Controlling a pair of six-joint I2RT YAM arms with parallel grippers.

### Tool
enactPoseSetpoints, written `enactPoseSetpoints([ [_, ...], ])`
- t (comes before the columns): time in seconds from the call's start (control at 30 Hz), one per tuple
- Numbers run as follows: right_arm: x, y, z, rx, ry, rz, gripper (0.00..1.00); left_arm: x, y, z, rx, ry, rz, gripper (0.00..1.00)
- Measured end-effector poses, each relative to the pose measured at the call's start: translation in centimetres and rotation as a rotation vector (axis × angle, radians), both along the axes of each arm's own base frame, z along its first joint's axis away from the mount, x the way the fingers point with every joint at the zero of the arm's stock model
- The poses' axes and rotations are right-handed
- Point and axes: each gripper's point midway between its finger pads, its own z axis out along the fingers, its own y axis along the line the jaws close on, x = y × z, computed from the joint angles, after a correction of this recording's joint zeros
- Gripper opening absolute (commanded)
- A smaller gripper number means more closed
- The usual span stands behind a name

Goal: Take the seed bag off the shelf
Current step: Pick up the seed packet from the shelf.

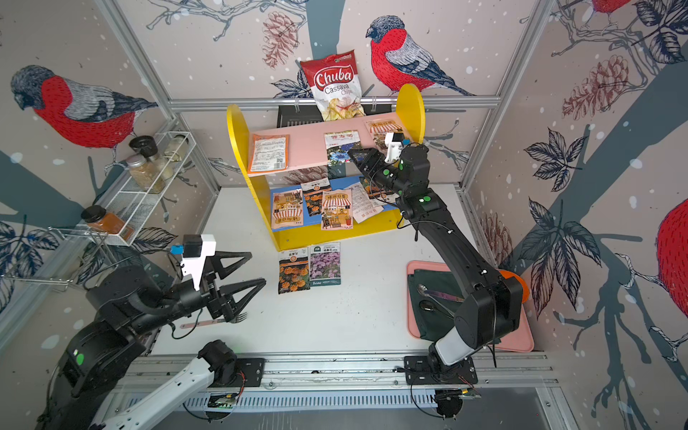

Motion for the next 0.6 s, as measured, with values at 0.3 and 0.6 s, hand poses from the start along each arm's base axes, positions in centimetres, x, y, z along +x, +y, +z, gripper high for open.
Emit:
enactPoseSetpoints([
  [0.3, 0.6, 0.4, -0.8, 0.01, 0.036, 0.008, 0.41, -0.6, 0.4, -0.7, 0.009, 0.013, -0.003, 0.98],
  [0.6, 0.9, 0.1, -1.2, 0.02, 0.066, 0.0, 0.33, -0.9, 0.7, -1.2, 0.007, 0.011, 0.004, 0.98],
])
